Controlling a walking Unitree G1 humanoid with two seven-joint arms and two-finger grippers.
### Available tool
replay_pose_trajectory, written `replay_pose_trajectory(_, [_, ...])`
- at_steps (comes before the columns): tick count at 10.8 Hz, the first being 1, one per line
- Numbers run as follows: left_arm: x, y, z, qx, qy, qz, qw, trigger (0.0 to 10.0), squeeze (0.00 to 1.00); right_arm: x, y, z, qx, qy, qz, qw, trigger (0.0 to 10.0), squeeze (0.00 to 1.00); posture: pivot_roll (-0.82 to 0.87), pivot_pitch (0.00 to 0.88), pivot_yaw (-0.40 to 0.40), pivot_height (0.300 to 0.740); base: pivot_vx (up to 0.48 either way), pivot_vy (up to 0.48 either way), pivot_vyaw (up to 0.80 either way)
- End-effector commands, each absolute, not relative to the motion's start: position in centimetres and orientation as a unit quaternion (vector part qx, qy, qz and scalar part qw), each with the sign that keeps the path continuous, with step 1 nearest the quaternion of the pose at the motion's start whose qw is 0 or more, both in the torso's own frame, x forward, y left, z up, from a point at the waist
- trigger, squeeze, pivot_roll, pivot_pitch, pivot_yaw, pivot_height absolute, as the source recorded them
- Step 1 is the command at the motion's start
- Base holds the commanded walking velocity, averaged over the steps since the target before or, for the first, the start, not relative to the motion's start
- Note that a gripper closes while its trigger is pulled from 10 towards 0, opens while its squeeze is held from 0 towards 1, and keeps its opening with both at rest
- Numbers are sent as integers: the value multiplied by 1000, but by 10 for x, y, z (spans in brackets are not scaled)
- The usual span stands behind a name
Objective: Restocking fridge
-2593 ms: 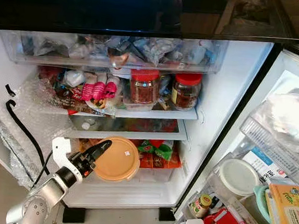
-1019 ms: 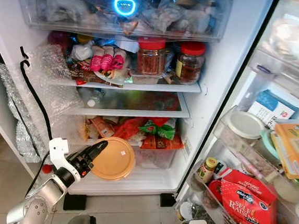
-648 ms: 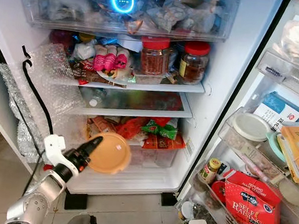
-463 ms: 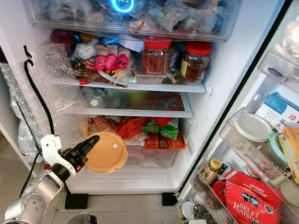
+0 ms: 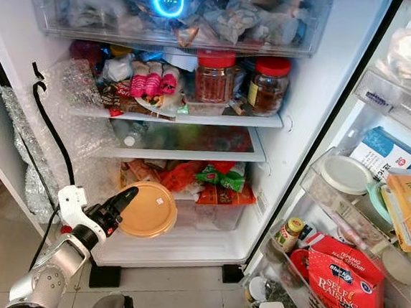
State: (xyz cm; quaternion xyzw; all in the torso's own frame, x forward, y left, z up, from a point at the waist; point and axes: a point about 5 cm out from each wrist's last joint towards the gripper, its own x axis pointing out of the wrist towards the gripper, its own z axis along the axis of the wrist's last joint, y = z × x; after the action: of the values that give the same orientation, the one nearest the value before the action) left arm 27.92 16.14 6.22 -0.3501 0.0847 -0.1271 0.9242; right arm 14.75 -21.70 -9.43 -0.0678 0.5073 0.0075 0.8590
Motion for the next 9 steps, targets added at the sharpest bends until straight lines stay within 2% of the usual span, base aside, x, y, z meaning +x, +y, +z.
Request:
replay_pose_trajectory(1, [283, 161, 66, -344, 76, -128, 927, 10000, 0, 150, -219, -93, -71, 504, 5, 861, 10000, 0, -94, 0, -46, 640, 0, 0, 0])
replay_pose_trajectory(2, [283, 161, 66, -343, 76, -128, 927, 10000, 0, 150, -219, -93, -71, 504, 5, 861, 10000, 0, -94, 0, -46, 628, 0, 0, 0])
replay_pose_trajectory(9, [284, 162, 68, -343, 71, -126, 928, 10000, 0, 150, -218, -93, -69, 501, 7, 863, 10000, 0, -96, 0, -44, 628, 0, 0, 0])
